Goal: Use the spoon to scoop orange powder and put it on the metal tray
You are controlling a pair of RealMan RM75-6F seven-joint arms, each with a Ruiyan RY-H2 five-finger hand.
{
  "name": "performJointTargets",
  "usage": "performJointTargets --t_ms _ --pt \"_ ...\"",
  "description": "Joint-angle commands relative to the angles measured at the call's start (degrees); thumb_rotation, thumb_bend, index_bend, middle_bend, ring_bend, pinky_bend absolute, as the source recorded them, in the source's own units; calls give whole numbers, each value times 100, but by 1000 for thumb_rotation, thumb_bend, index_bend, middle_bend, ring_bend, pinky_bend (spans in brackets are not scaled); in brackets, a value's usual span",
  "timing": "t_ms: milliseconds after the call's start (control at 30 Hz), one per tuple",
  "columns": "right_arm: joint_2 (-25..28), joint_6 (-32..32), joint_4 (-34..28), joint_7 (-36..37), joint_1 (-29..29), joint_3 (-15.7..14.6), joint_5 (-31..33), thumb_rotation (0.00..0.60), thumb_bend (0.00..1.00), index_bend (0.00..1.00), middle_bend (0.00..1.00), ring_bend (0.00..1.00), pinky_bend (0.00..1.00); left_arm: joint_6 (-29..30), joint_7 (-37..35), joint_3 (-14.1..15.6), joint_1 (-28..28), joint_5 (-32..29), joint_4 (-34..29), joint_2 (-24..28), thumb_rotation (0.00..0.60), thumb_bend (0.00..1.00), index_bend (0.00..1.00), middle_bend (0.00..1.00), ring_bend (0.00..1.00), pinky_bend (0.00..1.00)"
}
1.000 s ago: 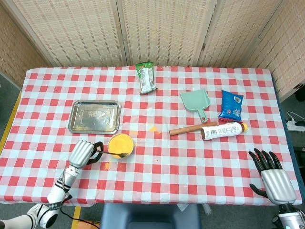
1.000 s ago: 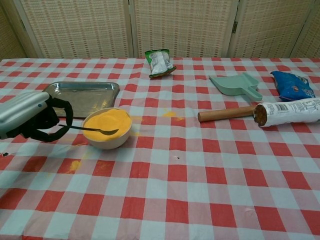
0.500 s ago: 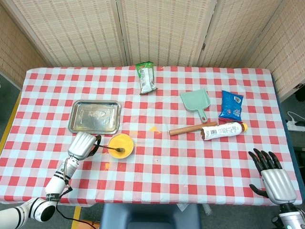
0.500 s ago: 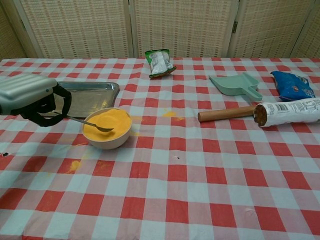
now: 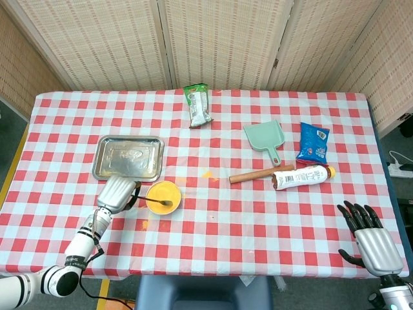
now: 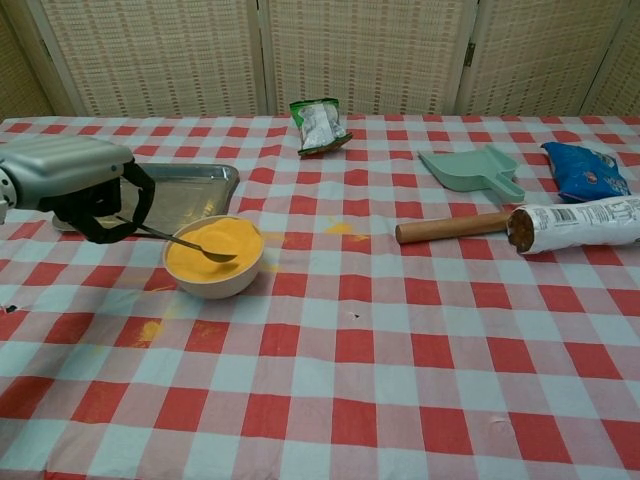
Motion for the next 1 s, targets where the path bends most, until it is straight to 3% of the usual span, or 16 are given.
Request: performJointTargets --t_ms 33,567,1000 --pt "0 0 1 3 1 1 1 600 103 0 0 0 0 -175 64 -39 -117 -326 -198 157 600 621 996 1000 1000 1000" --pt "-17 -23 19 -30 12 46 100 600 103 0 0 0 0 -186 801 191 -641 -1231 -107 78 600 617 996 1000 1000 1000" --pt "-23 -31 33 -45 22 98 207 600 103 0 0 0 0 -348 538 101 -921 -1686 431 -163 600 619 996 1000 1000 1000"
